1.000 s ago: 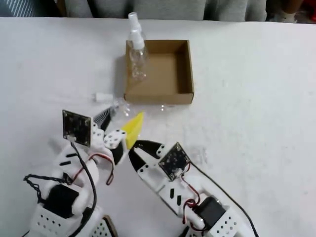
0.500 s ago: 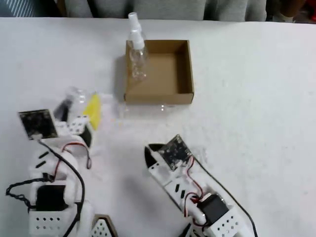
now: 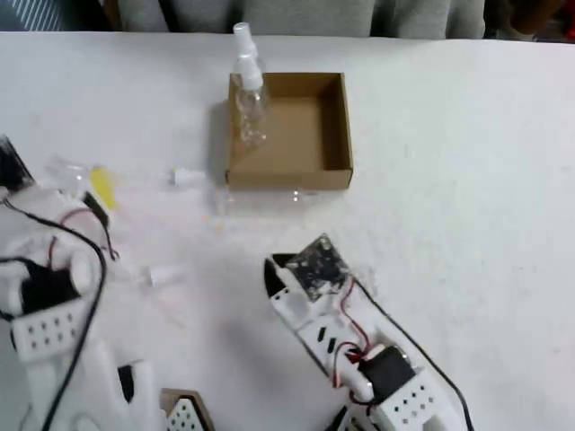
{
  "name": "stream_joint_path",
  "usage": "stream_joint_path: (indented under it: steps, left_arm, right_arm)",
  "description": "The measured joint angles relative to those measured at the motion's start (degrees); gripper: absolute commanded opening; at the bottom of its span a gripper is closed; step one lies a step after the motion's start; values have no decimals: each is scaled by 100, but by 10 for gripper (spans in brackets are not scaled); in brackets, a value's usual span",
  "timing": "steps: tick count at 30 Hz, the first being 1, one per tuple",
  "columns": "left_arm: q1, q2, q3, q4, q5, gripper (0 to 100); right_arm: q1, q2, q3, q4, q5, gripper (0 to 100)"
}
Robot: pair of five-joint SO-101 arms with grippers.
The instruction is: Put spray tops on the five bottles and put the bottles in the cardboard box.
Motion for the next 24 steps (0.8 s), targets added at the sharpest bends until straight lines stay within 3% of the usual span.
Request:
stream_joint_path:
  steps: [8,16,24]
  left_arm:
    - [-519,1319,-1152,0,0,23]
    - [-905,2435,-2268,0,0,23]
    - [-1169,3200,-3182,0,-343,23]
  right_arm:
    - [-826,2690,-712,-1837,0,19]
    - [-1758,6022,-2259,-2699,44,178]
    - [-1846,8844,-4079,-2752,1248,180]
